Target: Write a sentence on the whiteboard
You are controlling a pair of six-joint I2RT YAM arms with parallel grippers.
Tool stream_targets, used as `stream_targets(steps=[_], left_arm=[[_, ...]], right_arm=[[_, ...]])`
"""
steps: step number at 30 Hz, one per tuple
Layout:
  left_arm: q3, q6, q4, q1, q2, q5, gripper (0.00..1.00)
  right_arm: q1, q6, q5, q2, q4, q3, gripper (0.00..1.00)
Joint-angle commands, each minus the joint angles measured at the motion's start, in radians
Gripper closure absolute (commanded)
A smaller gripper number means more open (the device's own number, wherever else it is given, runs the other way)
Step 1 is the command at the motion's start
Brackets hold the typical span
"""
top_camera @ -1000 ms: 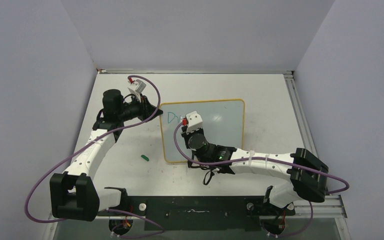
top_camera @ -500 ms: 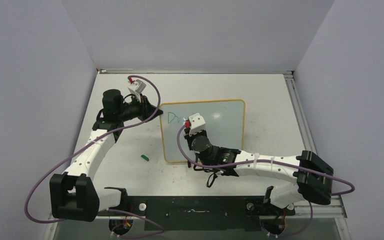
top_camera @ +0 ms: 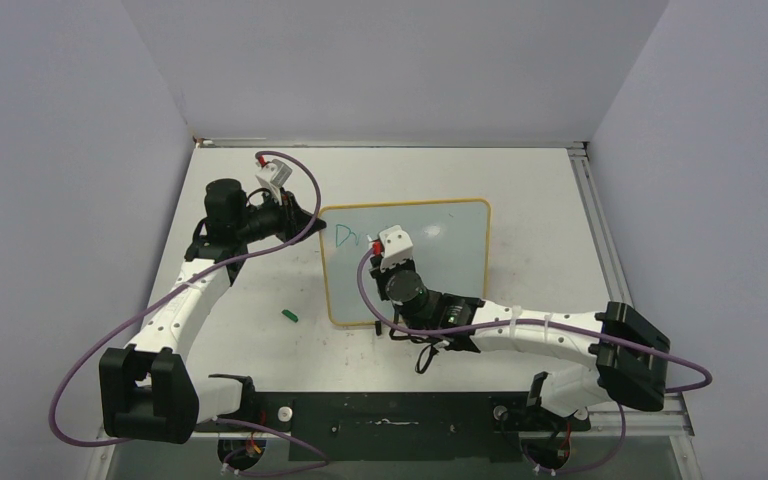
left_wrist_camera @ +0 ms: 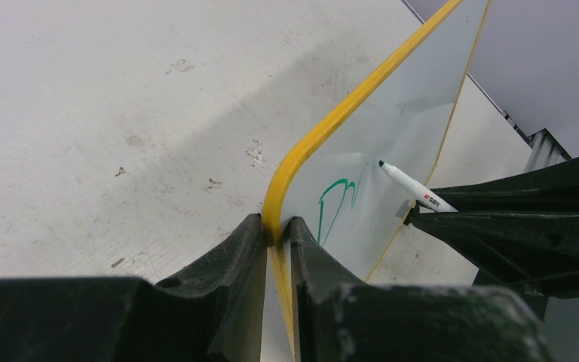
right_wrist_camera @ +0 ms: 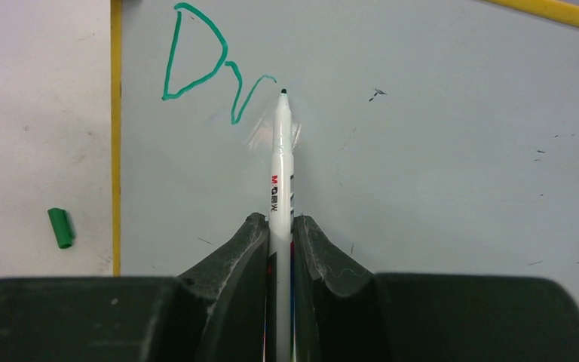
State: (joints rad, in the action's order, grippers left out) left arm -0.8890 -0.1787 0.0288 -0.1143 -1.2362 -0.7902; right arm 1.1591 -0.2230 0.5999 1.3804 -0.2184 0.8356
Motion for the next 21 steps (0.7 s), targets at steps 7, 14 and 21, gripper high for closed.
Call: stream_targets(steps=[7,14,21], left_arm=[[-0.009,0.004,-0.041,0.001,0.027,-0.015,1.00],[-0.010,0.004,-0.041,0.002,0.029,-0.015,1.00],[-0.010,0.004,-0.041,0.002,0.029,-0.015,1.00]], right_arm=[[-0.027,-0.036,-0.038,0.030,0.028,0.038,0.95],[-0.028,-0.068,-0.020,0.014,0.065,0.021,0.95],[-0.030,-0.088,0.021,-0.010,0.101,0.002,0.95]])
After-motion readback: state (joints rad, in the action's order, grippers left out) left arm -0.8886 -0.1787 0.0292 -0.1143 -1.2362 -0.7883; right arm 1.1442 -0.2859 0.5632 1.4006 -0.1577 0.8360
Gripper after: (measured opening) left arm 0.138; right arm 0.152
